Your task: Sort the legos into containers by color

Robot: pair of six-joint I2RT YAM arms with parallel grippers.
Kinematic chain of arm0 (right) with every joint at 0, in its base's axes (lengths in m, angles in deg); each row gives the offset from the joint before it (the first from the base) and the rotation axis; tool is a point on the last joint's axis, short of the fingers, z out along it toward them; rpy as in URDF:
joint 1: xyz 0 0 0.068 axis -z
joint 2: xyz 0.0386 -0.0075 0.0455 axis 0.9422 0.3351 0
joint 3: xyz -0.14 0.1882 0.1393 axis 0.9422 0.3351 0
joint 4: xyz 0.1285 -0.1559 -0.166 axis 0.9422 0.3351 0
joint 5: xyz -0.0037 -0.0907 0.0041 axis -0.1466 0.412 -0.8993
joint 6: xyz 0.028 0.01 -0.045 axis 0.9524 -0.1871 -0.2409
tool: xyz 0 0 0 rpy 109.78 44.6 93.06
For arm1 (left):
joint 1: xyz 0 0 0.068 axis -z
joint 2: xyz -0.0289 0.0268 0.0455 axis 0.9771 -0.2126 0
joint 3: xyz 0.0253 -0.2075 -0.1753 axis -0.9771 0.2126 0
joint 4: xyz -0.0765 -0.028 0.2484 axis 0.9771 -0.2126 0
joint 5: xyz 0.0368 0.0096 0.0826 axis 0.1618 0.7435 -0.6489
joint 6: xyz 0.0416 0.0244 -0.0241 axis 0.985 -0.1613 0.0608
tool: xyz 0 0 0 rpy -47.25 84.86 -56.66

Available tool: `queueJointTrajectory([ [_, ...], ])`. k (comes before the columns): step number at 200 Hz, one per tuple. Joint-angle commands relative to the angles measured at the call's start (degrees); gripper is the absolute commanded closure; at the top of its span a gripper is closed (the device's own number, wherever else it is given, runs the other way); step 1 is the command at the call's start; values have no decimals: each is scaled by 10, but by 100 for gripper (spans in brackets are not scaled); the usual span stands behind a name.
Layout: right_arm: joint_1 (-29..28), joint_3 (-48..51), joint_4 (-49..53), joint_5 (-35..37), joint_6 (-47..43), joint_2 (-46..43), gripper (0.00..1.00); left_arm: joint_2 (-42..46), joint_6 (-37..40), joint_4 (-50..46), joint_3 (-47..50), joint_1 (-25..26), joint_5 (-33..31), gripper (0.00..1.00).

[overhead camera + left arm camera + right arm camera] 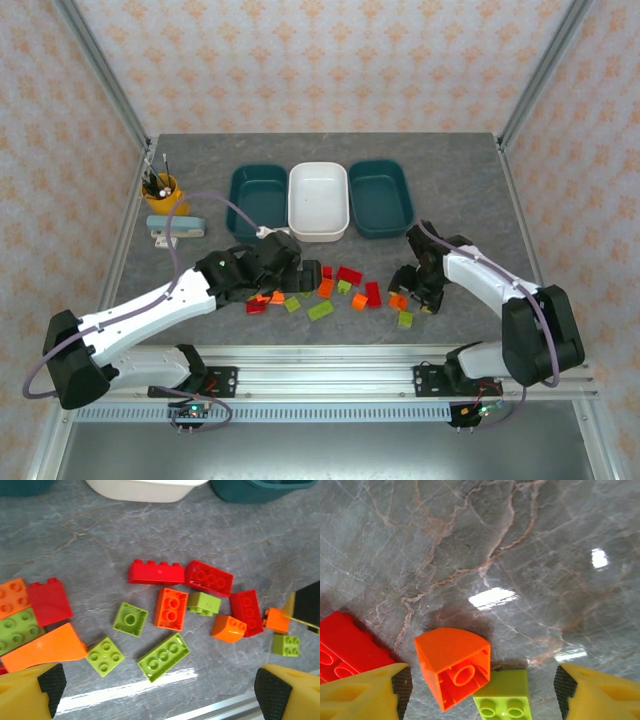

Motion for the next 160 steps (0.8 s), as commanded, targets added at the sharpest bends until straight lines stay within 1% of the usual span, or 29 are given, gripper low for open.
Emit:
queueJointTrajectory([
  [1,-3,12,-33,-24,-8,15,27,0,-14,38,9,10,-18,0],
  [50,-3,17,-49,-38,-18,40,30,-9,-20,47,13,19,-21,0],
  [63,-3,19,-55,-39,-18,44,33,-8,-23,51,14,21,-22,0],
  [81,-3,19,-59,-42,-16,54,38,-9,-27,55,15,24,-22,0],
  [102,-7,19,-63,-44,-12,63,39,-10,-29,56,16,28,-23,0],
  [124,-17,18,-65,-38,-7,73,41,-12,-30,56,16,31,-24,0],
  [160,-23,21,-70,-21,4,86,48,-13,-33,57,16,35,-27,0],
])
